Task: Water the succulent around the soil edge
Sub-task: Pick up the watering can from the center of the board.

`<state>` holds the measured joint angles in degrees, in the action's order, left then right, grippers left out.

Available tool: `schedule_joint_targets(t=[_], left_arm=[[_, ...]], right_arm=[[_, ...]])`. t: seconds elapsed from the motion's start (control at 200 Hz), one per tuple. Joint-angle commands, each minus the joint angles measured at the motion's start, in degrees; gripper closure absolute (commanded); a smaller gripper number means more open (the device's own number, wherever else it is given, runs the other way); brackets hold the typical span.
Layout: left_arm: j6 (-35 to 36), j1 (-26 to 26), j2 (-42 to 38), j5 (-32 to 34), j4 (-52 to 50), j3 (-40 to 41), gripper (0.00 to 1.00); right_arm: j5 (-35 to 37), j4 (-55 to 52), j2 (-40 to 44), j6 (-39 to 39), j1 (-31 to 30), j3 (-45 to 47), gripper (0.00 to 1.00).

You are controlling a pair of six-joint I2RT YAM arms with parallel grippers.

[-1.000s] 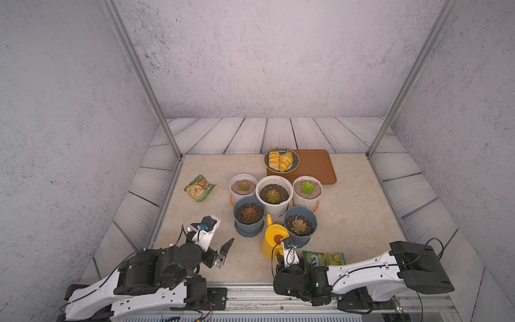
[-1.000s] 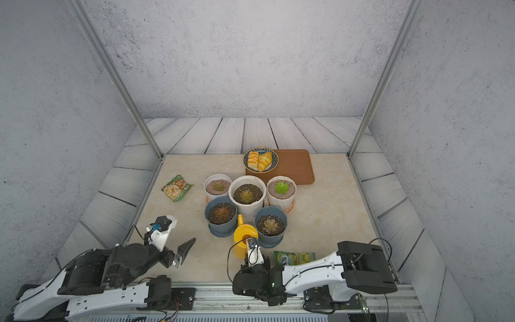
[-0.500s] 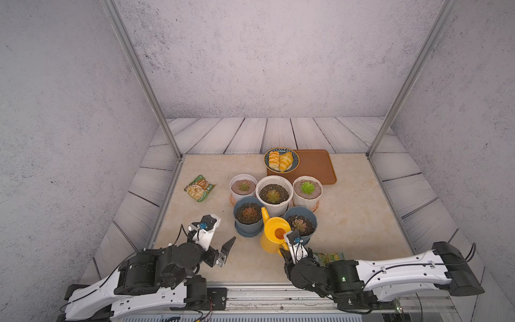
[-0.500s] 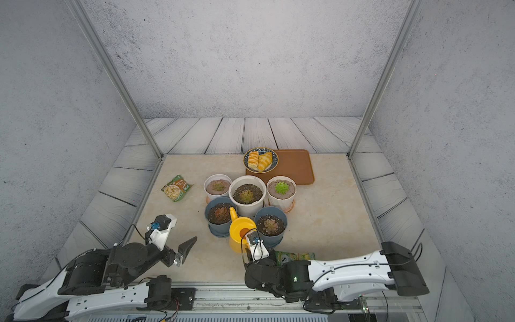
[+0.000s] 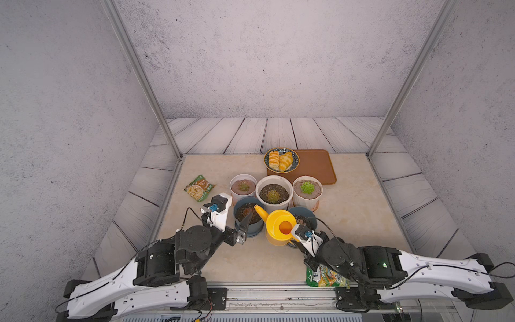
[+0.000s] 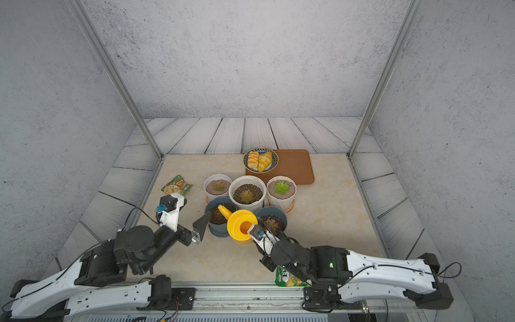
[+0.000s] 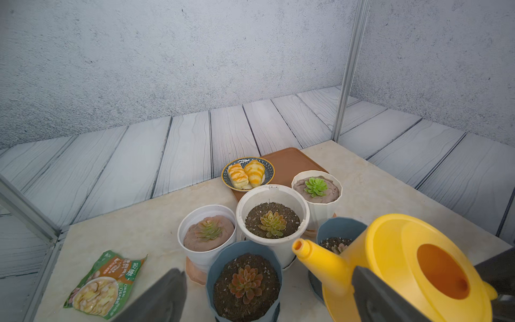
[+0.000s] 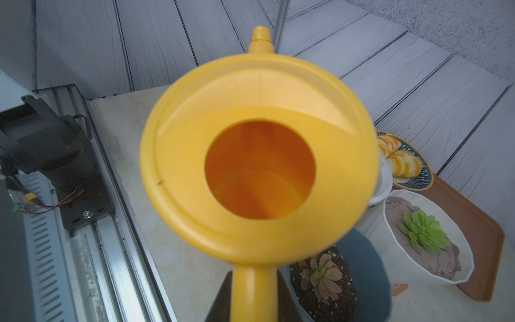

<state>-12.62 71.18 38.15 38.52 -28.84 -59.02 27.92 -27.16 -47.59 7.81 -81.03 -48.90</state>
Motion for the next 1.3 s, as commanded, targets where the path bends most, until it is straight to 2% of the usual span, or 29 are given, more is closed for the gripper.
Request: schedule_joint_targets(t=[0.0, 0.11, 0.16, 0.235, 0.485, 0.626, 0.736, 0.986, 1.141, 1.296], left_arm=[[-0.7, -9.1, 2.8, -12.9, 3.9, -4.9, 0.02], [-6.9, -21.2, 8.4, -28.6, 4.5, -7.1, 0.02], [-8.5, -23.1, 10.0, -32.2, 7.1, -6.6, 0.02], [-9.7, -23.3, 11.2, -34.0, 11.2, -5.1, 0.01], [-11.6, -23.4, 15.5, -34.7, 14.3, -3.1, 0.00], [-12.1, -23.5, 15.4, -31.3, 15.3, -0.4, 0.00], [-12.6, -23.5, 16.2, -31.5, 15.8, 0.7, 0.00], [-13.9, -23.5, 19.2, -31.6, 17.1, 2.0, 0.00], [-14.4, -23.5, 20.3, -33.3, 17.9, 1.0, 0.00], [-14.4, -23.5, 20.2, -34.8, 17.7, -1.1, 0.00]], right_arm=[[-5.6, 0.7, 2.9, -6.5, 4.5, -1.9, 1.00], [-9.8, 1.7, 2.8, -7.7, 8.6, -2.7, 1.00], [-10.9, 1.9, 2.4, -8.0, 9.4, -3.1, 1.00], [-11.6, 2.6, 2.1, -8.8, 9.8, -3.5, 1.00], [-14.8, 4.0, 1.7, -9.4, 11.6, -6.0, 1.00], [-16.6, 6.1, 3.7, -8.6, 11.8, -7.7, 1.00], [-17.0, 10.0, 6.0, -7.8, 11.8, -7.7, 1.00], [-18.3, 21.4, 12.8, -7.7, 11.8, -4.8, 1.00], [-18.2, 29.2, 17.3, -8.5, 11.8, 0.2, 1.00], [-16.6, 33.3, 18.3, -9.0, 11.8, 4.5, 1.00]])
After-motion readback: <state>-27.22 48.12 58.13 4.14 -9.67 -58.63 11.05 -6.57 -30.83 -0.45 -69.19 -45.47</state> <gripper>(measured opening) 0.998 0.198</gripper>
